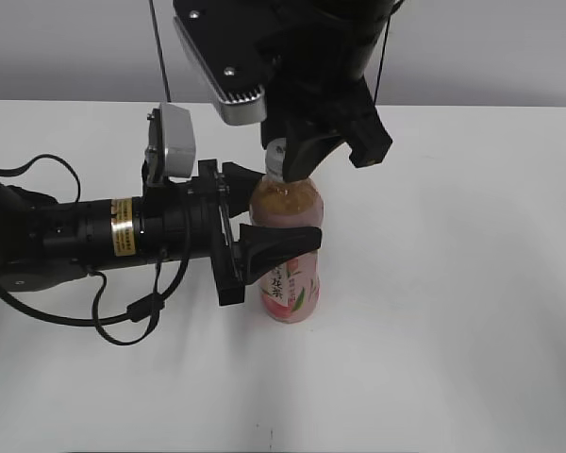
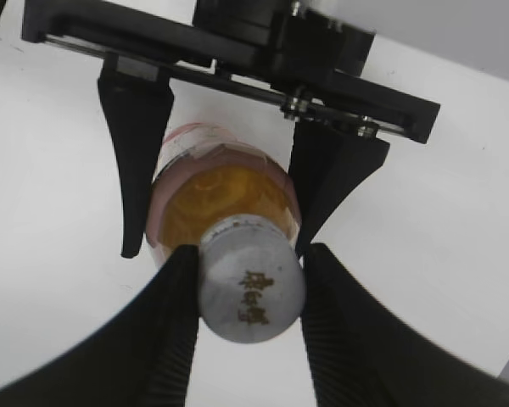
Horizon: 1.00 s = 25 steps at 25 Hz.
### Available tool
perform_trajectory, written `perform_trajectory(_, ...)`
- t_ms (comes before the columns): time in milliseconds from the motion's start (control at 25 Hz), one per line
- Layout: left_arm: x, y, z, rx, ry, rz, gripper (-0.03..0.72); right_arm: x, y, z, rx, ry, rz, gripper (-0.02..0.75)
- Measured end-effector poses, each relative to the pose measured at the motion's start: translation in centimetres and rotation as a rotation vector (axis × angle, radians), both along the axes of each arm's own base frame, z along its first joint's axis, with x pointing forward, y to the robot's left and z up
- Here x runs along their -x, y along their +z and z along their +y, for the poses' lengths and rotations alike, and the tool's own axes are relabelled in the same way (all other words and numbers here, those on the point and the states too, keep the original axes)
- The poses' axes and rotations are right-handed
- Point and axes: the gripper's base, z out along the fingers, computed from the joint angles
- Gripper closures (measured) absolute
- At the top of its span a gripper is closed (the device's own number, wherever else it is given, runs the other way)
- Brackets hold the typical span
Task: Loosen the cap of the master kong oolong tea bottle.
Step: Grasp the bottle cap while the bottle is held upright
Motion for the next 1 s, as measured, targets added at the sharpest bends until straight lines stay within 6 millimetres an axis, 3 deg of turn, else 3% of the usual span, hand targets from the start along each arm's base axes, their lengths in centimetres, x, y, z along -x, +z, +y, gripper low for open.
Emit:
perform_trajectory(600, 0.00, 0.00, 0.00, 0.002, 0.001, 0.008, 0.223, -0.79, 0.00, -0.73, -0.065, -0.086, 0.068, 0.458)
perform_trajectory(1000, 0.08, 0.04, -0.02, 0.006, -0.009, 0.008, 0.223, -0.63, 0.21, -0.76, -0.065, -0.030, 0.056, 0.458)
